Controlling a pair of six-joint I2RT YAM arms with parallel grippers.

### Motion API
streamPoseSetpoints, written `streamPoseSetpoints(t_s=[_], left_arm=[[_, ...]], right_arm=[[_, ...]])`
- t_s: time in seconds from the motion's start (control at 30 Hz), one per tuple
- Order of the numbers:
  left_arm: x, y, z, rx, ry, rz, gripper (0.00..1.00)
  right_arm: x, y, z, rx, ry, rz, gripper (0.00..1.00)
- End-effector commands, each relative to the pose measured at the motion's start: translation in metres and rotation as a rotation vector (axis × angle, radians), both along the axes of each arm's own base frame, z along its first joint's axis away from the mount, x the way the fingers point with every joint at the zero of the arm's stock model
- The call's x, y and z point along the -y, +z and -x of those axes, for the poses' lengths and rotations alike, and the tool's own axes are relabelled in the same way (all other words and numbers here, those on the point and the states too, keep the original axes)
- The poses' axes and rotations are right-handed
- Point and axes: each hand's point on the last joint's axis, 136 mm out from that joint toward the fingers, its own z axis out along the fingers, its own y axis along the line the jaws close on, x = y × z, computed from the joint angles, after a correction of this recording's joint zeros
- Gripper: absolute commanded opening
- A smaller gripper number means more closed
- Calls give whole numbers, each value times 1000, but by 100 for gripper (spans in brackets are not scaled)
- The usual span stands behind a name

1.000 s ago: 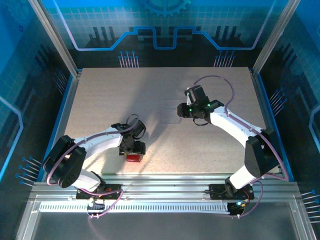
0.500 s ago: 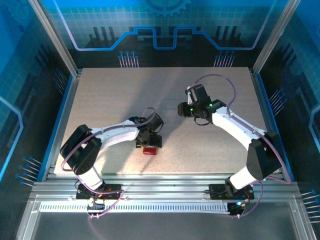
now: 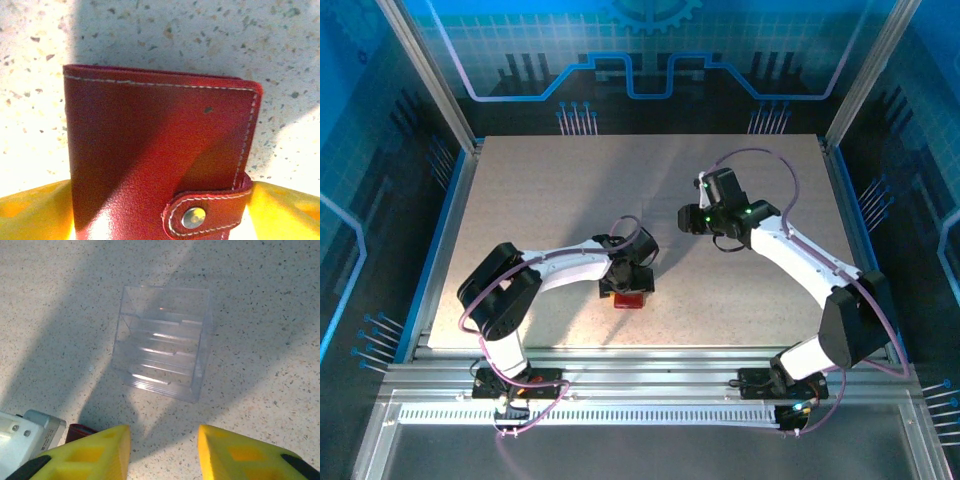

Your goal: Take the credit cards out of the card holder

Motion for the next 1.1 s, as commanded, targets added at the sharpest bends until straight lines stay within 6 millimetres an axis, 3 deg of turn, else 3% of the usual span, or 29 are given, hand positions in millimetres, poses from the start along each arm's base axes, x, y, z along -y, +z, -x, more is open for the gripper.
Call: streamPoseSetpoints(t_s=[0.0,0.27,0.63,0.9,1.07], left_arm=[[10,7,-10,33,7,19,90],[9,31,-11,78,37,138,93],[9,20,17,-18,39,272,92],[26,30,18,-7,35,381,84],[16,43,13,43,58,388,85]], right_arm=[[4,1,9,-21,-2,-14,42],[-10,6,23,-33,24,-25,42],[-23,2,38,-48,24,-38,42],[-27,9,42,-42,20,-74,42],[-22,5,46,-70,11,-56,42]])
